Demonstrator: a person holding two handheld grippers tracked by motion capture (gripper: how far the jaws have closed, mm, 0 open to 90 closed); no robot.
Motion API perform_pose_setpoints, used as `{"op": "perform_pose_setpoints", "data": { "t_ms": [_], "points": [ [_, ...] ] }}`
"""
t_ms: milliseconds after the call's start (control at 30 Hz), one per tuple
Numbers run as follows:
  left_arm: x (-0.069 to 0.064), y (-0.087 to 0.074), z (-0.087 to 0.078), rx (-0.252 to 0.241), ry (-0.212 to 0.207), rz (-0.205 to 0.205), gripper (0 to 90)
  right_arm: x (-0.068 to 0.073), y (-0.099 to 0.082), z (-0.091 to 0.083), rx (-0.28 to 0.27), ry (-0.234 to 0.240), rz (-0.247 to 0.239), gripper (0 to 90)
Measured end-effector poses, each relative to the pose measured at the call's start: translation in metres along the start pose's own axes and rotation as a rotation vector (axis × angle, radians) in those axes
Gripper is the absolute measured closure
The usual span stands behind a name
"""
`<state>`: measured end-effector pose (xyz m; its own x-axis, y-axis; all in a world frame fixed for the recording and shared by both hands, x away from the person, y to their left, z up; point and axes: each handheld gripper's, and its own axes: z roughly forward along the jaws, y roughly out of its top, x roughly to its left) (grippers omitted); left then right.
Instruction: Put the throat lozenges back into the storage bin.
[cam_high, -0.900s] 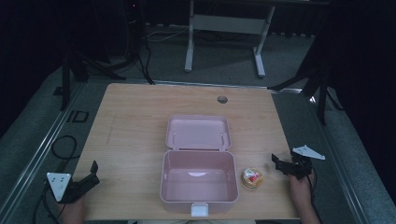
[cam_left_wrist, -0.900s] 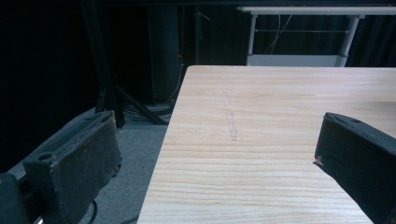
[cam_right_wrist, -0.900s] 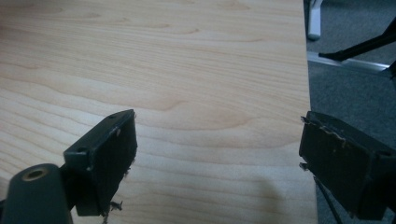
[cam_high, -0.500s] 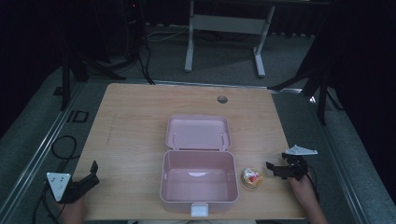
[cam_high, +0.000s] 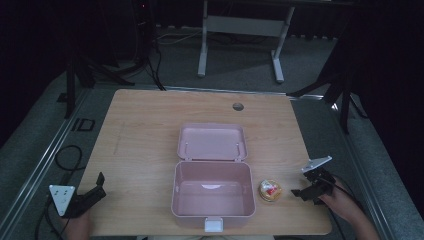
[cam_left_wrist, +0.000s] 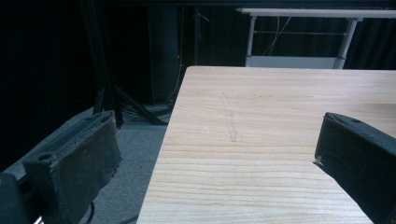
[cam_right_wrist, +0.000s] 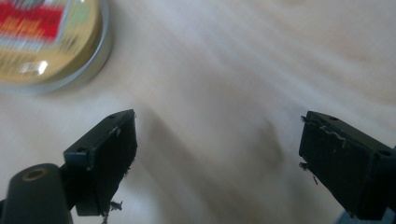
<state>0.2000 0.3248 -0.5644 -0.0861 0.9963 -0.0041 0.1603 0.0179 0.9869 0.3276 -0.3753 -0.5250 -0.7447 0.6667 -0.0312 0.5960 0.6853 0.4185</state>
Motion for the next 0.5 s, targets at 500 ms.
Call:
{"op": "perform_pose_setpoints", "data": {
  "t_ms": [500],
  "points": [
    [0.000,0.000,0.000,-0.001,0.001,-0.001,0.3,0.011,0.012,-0.017,0.432,0.126,-0.165,11.0]
  ]
}}
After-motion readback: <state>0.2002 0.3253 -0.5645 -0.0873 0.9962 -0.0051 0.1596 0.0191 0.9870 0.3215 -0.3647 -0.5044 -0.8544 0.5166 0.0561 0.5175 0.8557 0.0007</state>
